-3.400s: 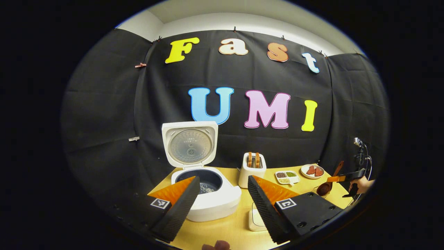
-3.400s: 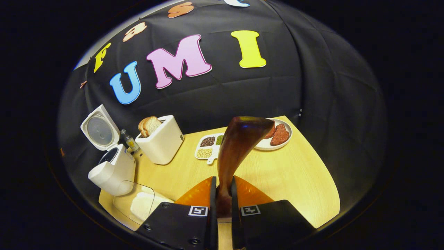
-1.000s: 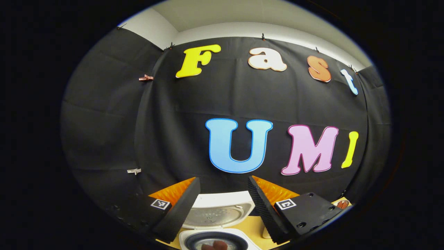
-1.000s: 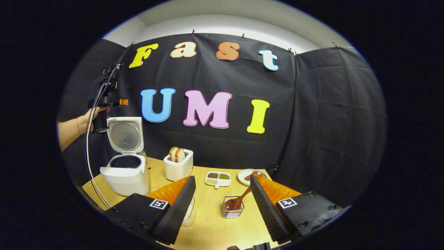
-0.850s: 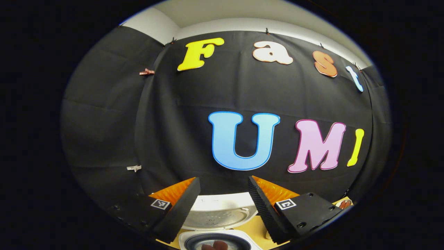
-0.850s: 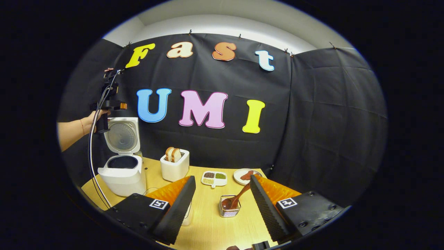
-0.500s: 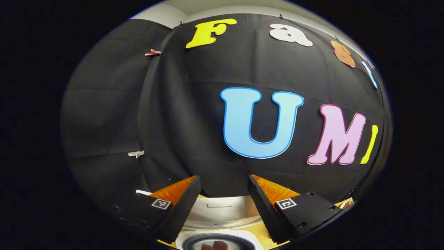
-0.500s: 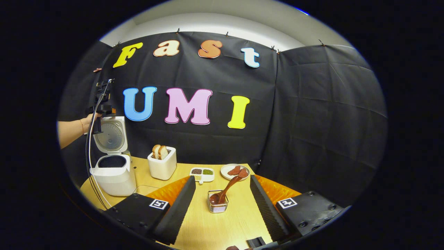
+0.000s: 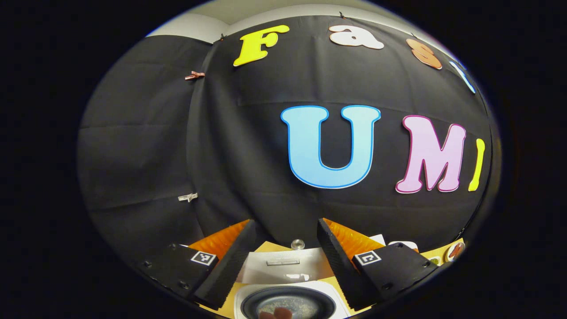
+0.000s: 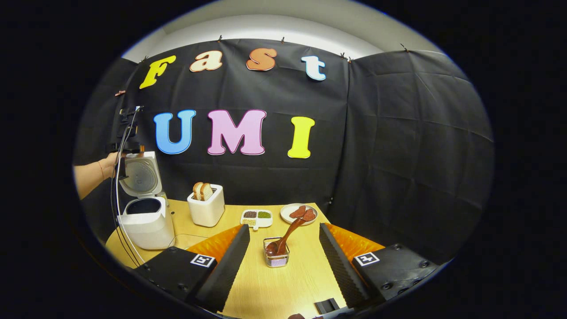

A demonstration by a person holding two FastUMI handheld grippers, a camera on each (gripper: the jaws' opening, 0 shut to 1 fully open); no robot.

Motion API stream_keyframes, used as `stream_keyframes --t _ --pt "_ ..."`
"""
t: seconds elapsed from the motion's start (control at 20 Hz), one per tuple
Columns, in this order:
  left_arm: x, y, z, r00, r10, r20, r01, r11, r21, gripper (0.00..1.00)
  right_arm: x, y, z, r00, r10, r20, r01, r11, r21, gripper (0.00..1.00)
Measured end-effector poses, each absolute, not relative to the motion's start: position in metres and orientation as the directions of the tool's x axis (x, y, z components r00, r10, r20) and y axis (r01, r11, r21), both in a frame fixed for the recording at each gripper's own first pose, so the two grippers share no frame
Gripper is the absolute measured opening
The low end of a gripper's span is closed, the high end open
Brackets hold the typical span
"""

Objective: Close the left gripper, press the button to open the rice cooker; take a wooden spoon from the chopstick holder with the right hand, scoop a spoonful of rice and pour it into the rice cooker, then put the wooden spoon back into the chopstick holder.

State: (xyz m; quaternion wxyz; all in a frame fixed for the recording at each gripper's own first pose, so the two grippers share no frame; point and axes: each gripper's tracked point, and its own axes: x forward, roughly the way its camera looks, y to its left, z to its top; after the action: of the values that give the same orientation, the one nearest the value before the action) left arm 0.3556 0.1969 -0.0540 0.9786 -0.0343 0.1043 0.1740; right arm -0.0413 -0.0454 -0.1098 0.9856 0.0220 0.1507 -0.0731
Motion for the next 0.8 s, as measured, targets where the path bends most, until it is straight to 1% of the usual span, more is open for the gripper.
stream_keyframes --t 0.2,0.35,0.65,0.8 --pt "0.309 0.17 -0.081 0.909 0.331 -0.252 -0.352 0.935 -0.039 0.98 -0.042 -0.045 -0.107 0.947 -0.095 -0.307 0.114 0.992 0.044 0.98" --pt "0.278 0.153 -0.11 0.895 0.328 -0.301 -0.357 0.933 -0.044 0.98 -0.045 -0.045 -0.108 0.946 -0.062 -0.318 0.084 0.995 0.055 0.98" --pt "0.24 0.128 -0.177 0.844 0.33 -0.422 -0.385 0.922 -0.049 0.97 -0.053 -0.045 -0.113 0.943 -0.009 -0.332 0.035 0.997 0.072 0.98" --pt "0.225 0.12 -0.206 0.825 0.332 -0.458 -0.387 0.922 -0.029 0.98 -0.058 -0.05 -0.115 0.941 0.005 -0.339 0.022 0.997 0.076 0.98"
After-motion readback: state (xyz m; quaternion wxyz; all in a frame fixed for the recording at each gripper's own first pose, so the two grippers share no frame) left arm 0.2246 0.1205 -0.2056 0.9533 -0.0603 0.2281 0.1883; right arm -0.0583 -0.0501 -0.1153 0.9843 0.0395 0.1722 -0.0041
